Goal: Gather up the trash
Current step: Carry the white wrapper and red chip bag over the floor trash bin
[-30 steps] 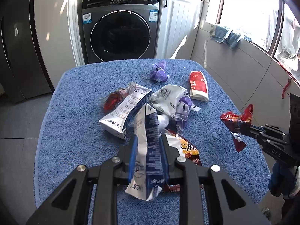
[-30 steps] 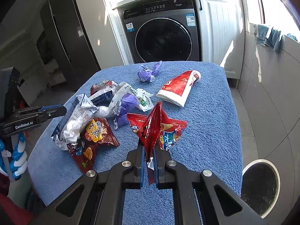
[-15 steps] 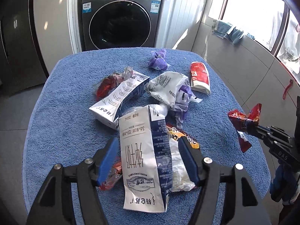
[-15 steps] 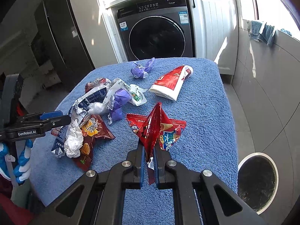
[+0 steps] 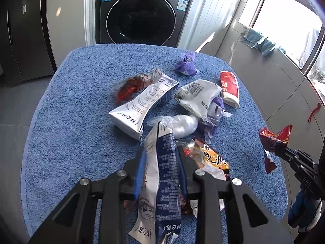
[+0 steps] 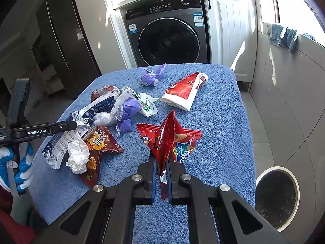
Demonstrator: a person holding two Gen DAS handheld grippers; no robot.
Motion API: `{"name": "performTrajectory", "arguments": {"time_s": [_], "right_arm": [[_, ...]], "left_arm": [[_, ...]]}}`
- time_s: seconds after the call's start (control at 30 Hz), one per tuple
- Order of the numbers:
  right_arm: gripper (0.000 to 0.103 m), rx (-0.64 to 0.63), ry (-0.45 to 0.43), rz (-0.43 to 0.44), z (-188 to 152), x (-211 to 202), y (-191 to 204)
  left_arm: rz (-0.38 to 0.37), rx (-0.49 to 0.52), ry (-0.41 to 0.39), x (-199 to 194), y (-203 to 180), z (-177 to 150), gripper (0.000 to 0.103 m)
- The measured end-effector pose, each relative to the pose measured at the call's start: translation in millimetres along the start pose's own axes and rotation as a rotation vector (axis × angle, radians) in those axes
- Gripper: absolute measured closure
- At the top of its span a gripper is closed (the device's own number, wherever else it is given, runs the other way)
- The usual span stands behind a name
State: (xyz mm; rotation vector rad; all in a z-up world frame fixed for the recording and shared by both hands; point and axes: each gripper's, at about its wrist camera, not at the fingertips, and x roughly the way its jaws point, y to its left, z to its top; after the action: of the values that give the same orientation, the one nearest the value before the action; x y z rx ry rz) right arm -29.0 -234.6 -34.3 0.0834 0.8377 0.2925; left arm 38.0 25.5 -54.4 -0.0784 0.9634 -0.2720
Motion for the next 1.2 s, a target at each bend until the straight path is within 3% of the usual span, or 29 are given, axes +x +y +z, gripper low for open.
{"name": "performTrajectory", "arguments": {"time_s": [0.1, 0.37, 0.6, 0.73, 0.93, 1.2], "right_arm": [[0.095, -0.001, -0.012, 0.012, 0, -2, 2], [0.095, 0.006, -0.058, 0.019, 6, -14, -4], [0.095, 0.038, -0.125, -0.005, 9, -39, -26], [0.095, 0.073, -0.154, -0.051, 2, -59, -52], [0.095, 0.153, -0.170, -0.166, -20, -90, -104], [0.095, 0.283, -0.134, -0.314, -52, -115, -179]], "left_arm": [[0.016, 0.019, -0.035, -10, -3, -2, 0.083], [0.023, 0.008, -0.129, -42, -7, 14, 0.084], [0.018, 0.078, -0.196, -61, -44, 44, 0.084], [-0.053, 0.137, -0.194, -55, -88, 58, 0.084], [-0.200, 0.259, -0.127, -20, -182, 73, 0.084], [-0.335, 0.442, -0.013, 33, -309, 63, 0.084]]}}
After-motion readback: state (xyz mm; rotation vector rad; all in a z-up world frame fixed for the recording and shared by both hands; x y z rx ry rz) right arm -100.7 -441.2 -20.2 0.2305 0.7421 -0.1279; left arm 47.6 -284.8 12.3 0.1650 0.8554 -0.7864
